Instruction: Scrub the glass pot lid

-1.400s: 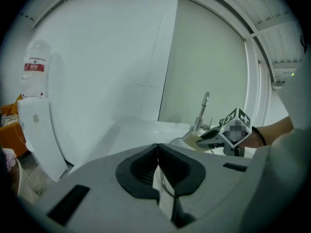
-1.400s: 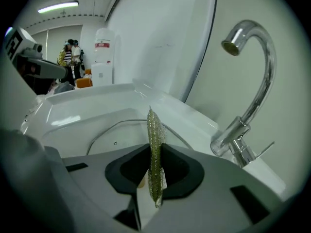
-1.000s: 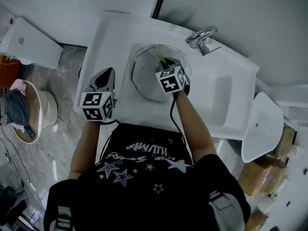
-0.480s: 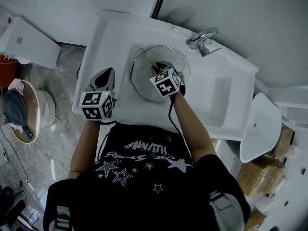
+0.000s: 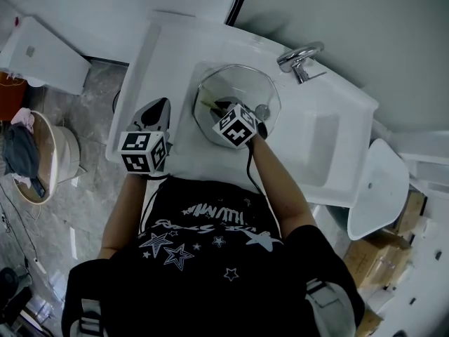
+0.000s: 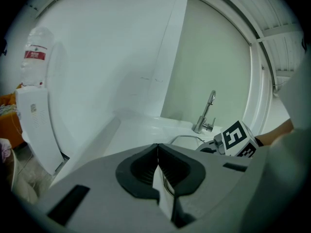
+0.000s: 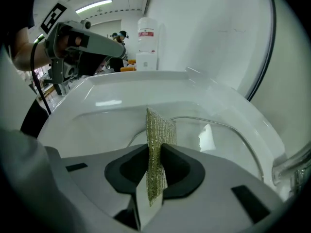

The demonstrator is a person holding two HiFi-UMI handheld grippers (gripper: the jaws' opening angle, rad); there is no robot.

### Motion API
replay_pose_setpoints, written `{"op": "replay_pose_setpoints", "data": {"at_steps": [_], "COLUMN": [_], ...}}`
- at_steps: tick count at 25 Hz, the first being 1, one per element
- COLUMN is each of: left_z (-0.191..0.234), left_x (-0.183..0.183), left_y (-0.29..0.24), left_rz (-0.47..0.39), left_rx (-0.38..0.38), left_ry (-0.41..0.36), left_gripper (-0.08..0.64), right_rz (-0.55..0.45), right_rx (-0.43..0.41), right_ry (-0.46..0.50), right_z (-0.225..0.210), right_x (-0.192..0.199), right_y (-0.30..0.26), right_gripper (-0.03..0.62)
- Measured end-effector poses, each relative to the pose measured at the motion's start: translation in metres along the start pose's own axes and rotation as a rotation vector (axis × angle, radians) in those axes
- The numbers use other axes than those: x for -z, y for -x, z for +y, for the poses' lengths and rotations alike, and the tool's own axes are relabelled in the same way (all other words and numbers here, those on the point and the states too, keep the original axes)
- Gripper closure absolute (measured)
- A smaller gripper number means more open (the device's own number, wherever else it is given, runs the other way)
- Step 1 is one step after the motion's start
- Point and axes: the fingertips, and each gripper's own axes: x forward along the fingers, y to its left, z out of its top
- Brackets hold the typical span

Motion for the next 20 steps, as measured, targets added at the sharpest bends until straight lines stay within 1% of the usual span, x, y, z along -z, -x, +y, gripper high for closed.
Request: {"op": "replay_pose_setpoints", "data": {"at_steps": [3,7,15,20], "left_z": [-0.001,-0.002,-0.006,-0.012], "left_x": [0.003,0.008,0.015,0.019], "left_y": [0.001,0.005,0.012,0.014], "left_rz": [0.007,0.015,0.022,0.027], "left_rx": [-0.002,-0.012,-0.032,-0.033], "left_ry": [-0.003,-0.01,0.002,0.008], "left_gripper": [0.551,0.551,0.551,0.551], "right_rz": [0.021,0.024,0.068,0.095], "right_rx": [-0.044,-0.107,-0.256,-0.318], "right_ry": [0.022,0.005,0.021,0.006], "right_z": [0.011,0.024,0.06,0.076], "right_x": [0.006,0.014,0.035,0.049], "right_y": [-0.004,-0.005,-0.004,0.0], "right_gripper": [0.514,0.512,0.512,0.512]}}
